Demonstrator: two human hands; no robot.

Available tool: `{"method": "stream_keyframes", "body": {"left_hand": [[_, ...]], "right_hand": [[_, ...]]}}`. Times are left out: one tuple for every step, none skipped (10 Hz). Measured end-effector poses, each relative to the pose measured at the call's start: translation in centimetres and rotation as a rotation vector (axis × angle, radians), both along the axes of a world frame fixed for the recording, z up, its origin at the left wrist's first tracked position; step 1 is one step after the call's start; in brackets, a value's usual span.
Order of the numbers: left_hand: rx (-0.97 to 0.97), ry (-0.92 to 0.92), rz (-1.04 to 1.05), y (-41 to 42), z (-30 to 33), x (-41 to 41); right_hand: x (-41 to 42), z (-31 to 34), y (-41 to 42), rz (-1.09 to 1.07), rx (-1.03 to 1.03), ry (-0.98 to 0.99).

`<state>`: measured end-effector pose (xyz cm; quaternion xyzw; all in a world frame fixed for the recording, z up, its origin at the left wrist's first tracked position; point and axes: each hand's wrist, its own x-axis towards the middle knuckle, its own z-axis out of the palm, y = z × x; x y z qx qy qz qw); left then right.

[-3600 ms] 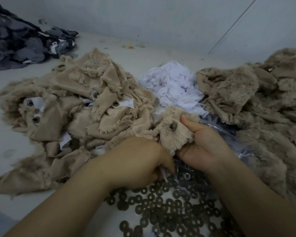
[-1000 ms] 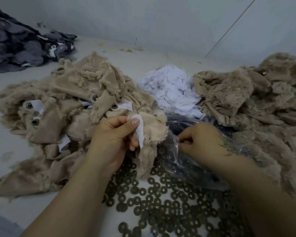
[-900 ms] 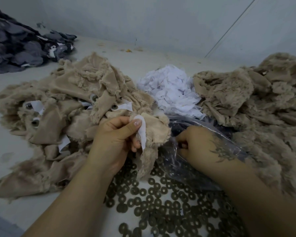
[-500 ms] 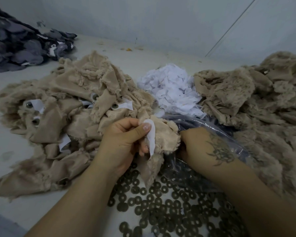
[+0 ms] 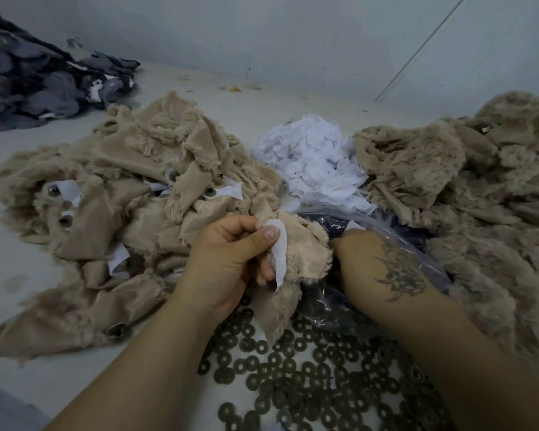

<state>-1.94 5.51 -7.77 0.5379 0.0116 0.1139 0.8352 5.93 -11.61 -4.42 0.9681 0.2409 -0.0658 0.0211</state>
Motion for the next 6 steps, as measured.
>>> {"method": "stream_keyframes", "body": {"left_hand": [[0.009,-0.002,0.000,0.0,0.0,0.0],[0.001,-0.005,-0.001,0.0,-0.1,0.1],[-0.007,-0.013,-0.003,0.1,-0.2,0.1],[-0.012,-0.032,-0.006,0.1,-0.2,0.1],[-0.024,-0.056,-0.007,0.2,-0.2,0.1],[-0.022,-0.091,-0.005,0.1,0.0,0.0]], "right_hand": [[-0.5,1.7,0.1,-0.005,-0.040,0.060],[-1.3,1.6,0.2,0.000,-0.114,0.018],[-1.4,2.3,0.2,-0.037,-0.059,0.013],[-1.8,3.1,-0.6,-0.038,0.160,0.025],[-2.2,2.8,-1.6,0.013,0.524,0.133],[-2.4,1.7,-1.3,0.011,0.853,0.383]]}}
